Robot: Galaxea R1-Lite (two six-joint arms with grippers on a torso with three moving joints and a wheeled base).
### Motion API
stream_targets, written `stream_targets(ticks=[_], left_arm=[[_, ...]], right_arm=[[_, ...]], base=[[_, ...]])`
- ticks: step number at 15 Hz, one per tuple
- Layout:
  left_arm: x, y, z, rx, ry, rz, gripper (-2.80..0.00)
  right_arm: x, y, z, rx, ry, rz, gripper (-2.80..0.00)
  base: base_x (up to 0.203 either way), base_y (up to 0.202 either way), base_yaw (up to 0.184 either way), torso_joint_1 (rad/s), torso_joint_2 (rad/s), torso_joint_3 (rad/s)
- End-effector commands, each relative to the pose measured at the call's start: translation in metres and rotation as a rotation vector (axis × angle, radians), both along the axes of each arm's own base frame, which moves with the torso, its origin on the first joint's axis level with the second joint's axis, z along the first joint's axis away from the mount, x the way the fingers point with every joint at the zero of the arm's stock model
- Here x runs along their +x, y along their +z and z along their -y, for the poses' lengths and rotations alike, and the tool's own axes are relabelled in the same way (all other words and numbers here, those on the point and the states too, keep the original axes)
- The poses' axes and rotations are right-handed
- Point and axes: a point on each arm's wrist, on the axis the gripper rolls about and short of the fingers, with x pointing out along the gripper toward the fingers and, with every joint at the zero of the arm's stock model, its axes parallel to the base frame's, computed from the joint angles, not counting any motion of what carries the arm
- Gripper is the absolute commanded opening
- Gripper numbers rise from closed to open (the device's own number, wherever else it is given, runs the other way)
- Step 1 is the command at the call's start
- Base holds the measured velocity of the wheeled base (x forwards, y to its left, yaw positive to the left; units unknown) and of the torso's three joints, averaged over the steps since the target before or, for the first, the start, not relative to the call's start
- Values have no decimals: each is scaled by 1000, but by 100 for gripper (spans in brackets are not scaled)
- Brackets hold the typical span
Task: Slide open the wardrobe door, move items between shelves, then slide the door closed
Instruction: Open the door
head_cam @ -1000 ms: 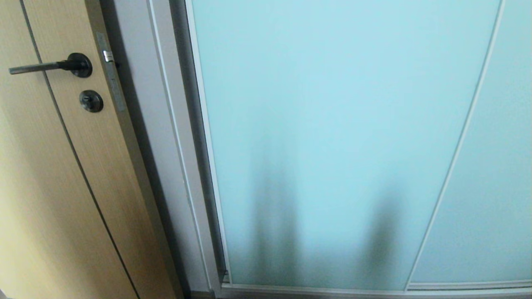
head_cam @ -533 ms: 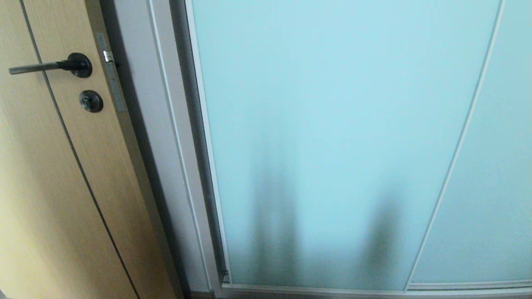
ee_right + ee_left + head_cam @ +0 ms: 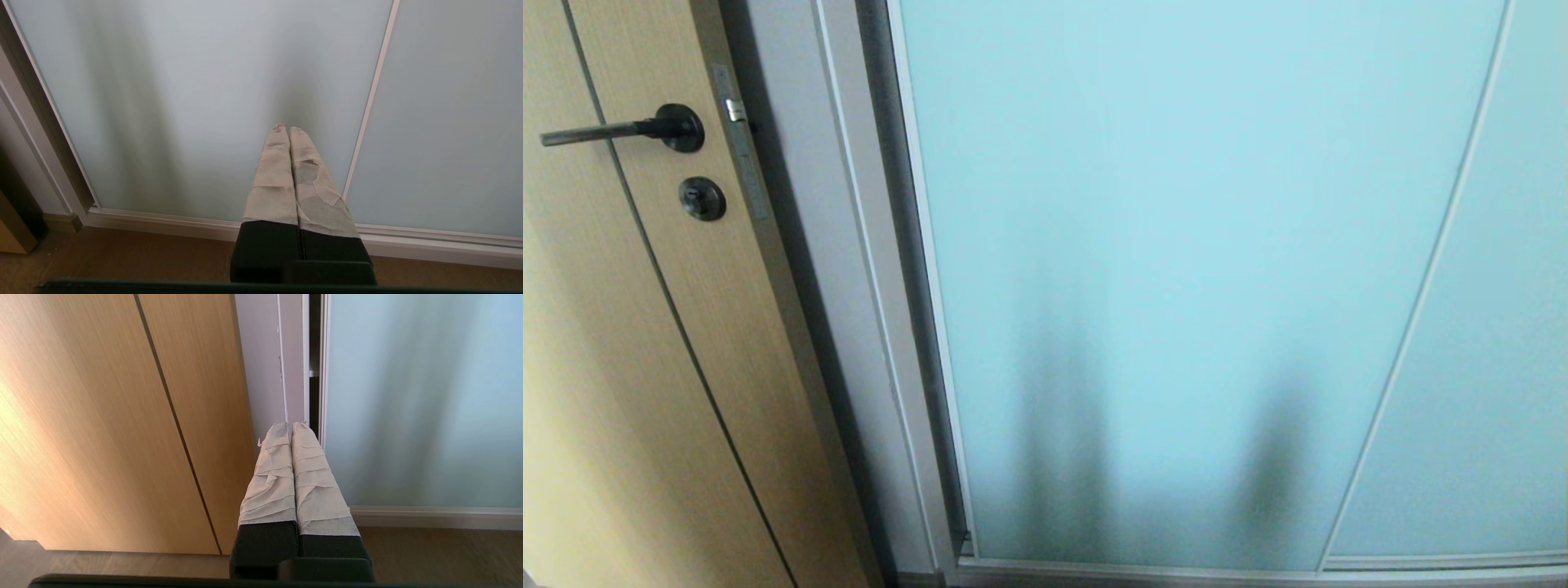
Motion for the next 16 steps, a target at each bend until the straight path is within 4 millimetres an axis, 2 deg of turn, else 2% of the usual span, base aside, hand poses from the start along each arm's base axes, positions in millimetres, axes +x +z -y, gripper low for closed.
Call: stream_targets(ticks=[1, 16], left_arm=[[0, 0, 0, 1, 0, -3, -280], [0, 0, 0, 1, 0, -3, -280]], right_arm=[[0, 0, 0, 0, 1, -2, -280], [0, 0, 0, 0, 0, 0, -280]], base=[[0, 0, 0, 0, 0, 0], [0, 0, 0, 0, 0, 0]])
